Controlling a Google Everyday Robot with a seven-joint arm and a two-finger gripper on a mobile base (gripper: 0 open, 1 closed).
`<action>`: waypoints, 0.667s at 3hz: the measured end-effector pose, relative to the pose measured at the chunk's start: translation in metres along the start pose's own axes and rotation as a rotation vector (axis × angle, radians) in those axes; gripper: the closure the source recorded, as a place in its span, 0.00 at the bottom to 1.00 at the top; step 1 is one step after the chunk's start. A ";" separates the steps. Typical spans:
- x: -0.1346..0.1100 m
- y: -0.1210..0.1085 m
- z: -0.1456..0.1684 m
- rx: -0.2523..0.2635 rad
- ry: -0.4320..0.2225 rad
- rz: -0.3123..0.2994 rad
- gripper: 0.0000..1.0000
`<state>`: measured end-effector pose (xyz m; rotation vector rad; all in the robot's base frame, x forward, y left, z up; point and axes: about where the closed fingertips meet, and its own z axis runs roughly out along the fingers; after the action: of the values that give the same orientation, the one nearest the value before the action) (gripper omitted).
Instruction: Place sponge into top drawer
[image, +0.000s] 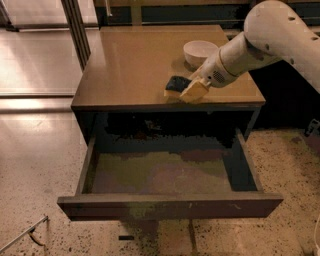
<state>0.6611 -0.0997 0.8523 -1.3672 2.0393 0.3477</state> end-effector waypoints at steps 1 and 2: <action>0.004 0.038 -0.006 -0.094 -0.021 -0.044 1.00; 0.003 0.087 -0.020 -0.182 -0.050 -0.065 1.00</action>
Offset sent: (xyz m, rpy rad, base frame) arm -0.1335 0.0314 0.0121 0.1017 0.1054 0.2370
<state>0.5749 -0.0762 0.8537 -1.5146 1.9557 0.5447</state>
